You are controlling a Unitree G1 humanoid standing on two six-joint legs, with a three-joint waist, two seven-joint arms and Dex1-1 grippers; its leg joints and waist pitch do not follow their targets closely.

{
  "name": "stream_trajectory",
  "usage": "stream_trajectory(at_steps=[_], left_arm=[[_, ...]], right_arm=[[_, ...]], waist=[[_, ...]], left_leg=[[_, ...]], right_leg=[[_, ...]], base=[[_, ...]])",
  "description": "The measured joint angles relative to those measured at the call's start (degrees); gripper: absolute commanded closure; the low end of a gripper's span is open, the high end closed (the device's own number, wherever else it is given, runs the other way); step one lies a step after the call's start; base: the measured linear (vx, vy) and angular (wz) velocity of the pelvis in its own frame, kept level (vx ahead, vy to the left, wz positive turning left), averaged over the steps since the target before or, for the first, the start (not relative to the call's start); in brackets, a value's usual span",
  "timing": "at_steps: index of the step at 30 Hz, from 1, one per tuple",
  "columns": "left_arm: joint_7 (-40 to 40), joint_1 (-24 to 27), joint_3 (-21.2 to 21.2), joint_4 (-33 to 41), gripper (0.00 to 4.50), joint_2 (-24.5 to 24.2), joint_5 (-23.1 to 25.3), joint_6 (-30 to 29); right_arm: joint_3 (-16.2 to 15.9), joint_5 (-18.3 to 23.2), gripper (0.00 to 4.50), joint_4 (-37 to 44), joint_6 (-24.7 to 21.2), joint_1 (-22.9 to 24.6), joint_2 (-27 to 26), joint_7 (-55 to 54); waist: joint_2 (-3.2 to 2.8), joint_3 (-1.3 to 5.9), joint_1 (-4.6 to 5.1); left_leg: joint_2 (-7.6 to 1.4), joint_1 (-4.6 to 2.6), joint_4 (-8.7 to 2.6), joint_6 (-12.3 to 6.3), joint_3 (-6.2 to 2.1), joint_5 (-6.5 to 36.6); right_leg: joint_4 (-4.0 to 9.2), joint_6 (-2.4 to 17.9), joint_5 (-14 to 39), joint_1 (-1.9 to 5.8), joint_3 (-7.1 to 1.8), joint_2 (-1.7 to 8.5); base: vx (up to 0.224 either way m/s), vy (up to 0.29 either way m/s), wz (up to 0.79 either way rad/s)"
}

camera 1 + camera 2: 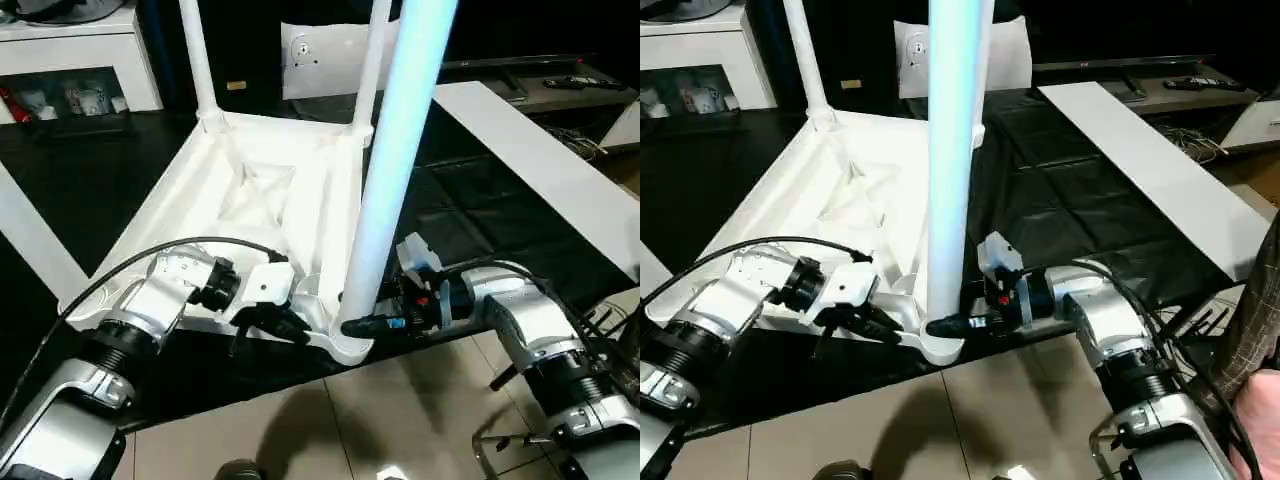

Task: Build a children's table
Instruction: Rotate leg to tighten

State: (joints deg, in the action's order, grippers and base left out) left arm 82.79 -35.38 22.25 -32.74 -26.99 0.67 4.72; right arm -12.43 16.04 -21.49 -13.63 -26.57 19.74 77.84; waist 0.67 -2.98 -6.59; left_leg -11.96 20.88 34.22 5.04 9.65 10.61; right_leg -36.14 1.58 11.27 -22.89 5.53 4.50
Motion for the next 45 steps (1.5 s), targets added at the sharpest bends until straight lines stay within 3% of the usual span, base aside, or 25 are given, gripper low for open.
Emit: stream_trajectory(at_steps=[4, 11, 17, 20, 22, 31, 38, 45], left_arm=[[-7.23, 1.60, -3.34, 1.74, 4.50, 0.61, 0.29, -7.01], [-21.25, 4.41, -7.87, 6.61, 4.50, 6.21, 0.87, -19.86], [-37.26, 5.14, -11.25, 10.10, 4.50, 14.33, 2.76, -28.89], [-40.11, 5.15, -11.74, 10.80, 4.50, 15.96, 3.05, -30.11], [-40.66, 5.15, -11.97, 11.07, 4.50, 16.28, 3.04, -30.42], [-39.84, 5.81, -10.01, 13.14, 4.50, 14.62, 3.46, -30.30], [-31.12, 7.89, -7.73, 15.20, 4.50, 9.26, 2.65, -24.47], [-22.49, 7.87, -6.08, 13.55, 4.50, 4.29, 1.16, -17.94]], right_arm=[[2.70, -1.47, 2.52, 0.19, -0.11, 1.64, -5.24, -12.09], [7.17, -4.81, 2.54, -1.16, -2.20, 0.73, -12.13, -30.87], [10.59, -8.47, 2.54, -6.47, -3.41, -4.89, -18.59, -48.05], [10.78, -9.27, 2.54, -7.17, -3.49, -6.05, -19.07, -50.50], [10.78, -9.48, 1.84, -7.65, -2.91, -6.42, -19.07, -50.53], [10.74, -9.35, 1.22, -6.28, 0.48, -3.89, -19.52, -48.41], [8.38, -5.50, 0.47, 0.55, 2.30, 2.14, -11.83, -33.83], [6.93, -2.44, 0.11, 3.31, 2.49, 2.72, -3.32, -18.63]], waist=[[-0.01, 0.00, 1.12], [0.02, -0.04, 4.75], [0.03, -0.04, 5.90], [0.03, -0.04, 5.67], [0.03, -0.04, 5.39], [0.03, -0.04, 5.17], [0.03, -0.05, 4.32], [0.02, -0.06, 3.34]], left_leg=[[-0.02, -0.19, -0.04, 0.21, -0.03, -0.13], [0.00, -0.42, -0.05, 0.23, -0.18, -0.14], [0.01, -0.43, -0.17, 0.18, -0.13, -0.07], [0.02, -0.38, -0.46, 0.13, -0.01, -0.02], [0.01, -0.36, -0.67, 0.11, 0.02, -0.01], [0.00, -0.37, -0.64, 0.19, 0.02, 0.12], [0.01, -0.34, -0.56, 0.08, 0.03, 0.16], [0.01, -0.36, -0.46, 0.12, 0.02, 0.16]], right_leg=[[-0.02, -0.29, -0.06, 0.04, -0.03, -0.03], [0.31, -0.30, -0.09, 0.09, -0.12, -0.03], [0.28, -0.20, -0.21, -0.07, -0.17, -0.06], [0.30, 0.02, -0.34, -0.14, -0.15, -0.08], [0.35, 0.07, -0.25, -0.20, -0.12, -0.13], [0.39, 0.10, -0.21, -0.24, -0.14, -0.15], [0.48, 0.05, -0.19, -0.25, -0.13, -0.13], [0.44, 0.07, -0.28, -0.18, -0.12, -0.12]], base=[[0.000, 0.000, 0.00], [0.000, 0.000, 0.00], [0.000, 0.000, 0.00], [0.039, -0.007, 0.03], [0.000, 0.000, 0.00], [0.000, 0.000, 0.00], [0.000, 0.000, 0.00], [0.000, 0.000, 0.00]])
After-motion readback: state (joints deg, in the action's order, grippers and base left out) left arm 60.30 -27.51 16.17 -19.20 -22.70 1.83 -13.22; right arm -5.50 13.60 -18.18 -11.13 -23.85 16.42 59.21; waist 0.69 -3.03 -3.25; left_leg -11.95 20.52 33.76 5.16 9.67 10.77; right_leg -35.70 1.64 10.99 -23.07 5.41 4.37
